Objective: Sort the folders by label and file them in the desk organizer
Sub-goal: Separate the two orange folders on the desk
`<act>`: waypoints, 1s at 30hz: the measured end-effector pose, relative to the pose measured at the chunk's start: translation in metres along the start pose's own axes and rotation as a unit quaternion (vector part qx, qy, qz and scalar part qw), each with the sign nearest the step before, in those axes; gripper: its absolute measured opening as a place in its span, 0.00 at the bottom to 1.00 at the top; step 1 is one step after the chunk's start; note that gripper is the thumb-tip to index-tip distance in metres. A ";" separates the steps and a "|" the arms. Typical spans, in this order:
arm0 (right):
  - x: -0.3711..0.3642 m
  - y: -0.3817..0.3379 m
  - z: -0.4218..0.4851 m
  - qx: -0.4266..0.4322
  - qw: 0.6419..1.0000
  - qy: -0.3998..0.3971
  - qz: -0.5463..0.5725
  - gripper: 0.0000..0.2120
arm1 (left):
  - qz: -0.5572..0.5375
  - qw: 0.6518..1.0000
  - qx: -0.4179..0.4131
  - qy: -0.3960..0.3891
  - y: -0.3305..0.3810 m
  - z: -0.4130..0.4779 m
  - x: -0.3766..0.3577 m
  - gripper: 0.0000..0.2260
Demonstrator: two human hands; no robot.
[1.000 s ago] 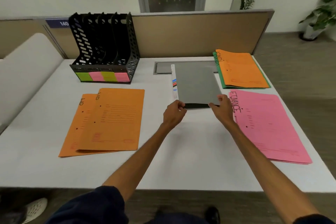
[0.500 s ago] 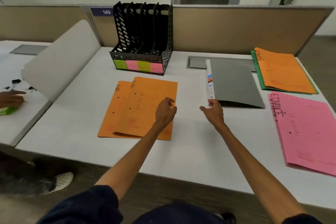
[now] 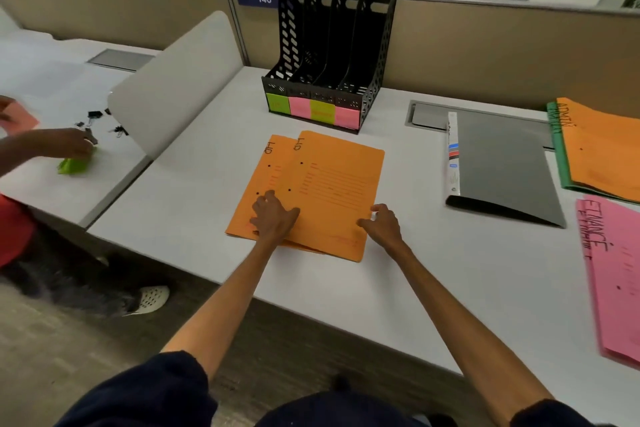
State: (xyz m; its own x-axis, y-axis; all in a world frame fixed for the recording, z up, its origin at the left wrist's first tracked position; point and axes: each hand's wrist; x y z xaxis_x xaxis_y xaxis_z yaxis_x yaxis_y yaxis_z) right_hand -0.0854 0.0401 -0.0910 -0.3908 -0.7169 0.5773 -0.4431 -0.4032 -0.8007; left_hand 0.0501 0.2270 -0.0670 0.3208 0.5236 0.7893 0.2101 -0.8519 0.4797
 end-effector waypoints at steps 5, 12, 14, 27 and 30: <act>-0.010 -0.008 0.002 0.006 1.000 -0.011 -0.011 0.30 | 0.023 0.999 0.031 -0.025 -0.008 0.013 0.005 0.37; 0.001 -0.003 0.008 -0.093 0.985 0.042 0.137 0.28 | -0.134 0.977 0.060 -0.155 -0.010 0.020 0.009 0.29; 0.004 -0.001 0.009 -0.098 0.986 0.039 0.130 0.29 | -0.145 0.976 0.056 -0.152 -0.008 0.016 0.006 0.28; 0.020 0.011 0.006 -0.095 0.981 0.059 0.161 0.24 | -0.226 0.964 -0.076 -0.117 0.001 -0.007 0.005 0.21; 0.034 0.012 0.005 -0.094 0.963 0.100 0.232 0.33 | -0.251 0.949 -0.102 -0.162 -0.001 -0.012 0.008 0.20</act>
State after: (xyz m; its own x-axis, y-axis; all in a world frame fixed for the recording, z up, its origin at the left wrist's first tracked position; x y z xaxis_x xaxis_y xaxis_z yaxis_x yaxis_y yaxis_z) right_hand -0.0998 0.0084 -0.0818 -0.7205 -0.6644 0.1987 -0.3142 0.0574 -0.9476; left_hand 0.0416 0.2315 -0.0567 0.5024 0.8118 0.2976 0.2387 -0.4611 0.8546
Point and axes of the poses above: each hand's wrist, its own z-axis towards the middle knuckle, its own x-axis out of the back of the hand, y = z × x, and after that the axes turned 14 degrees about x, right-handed
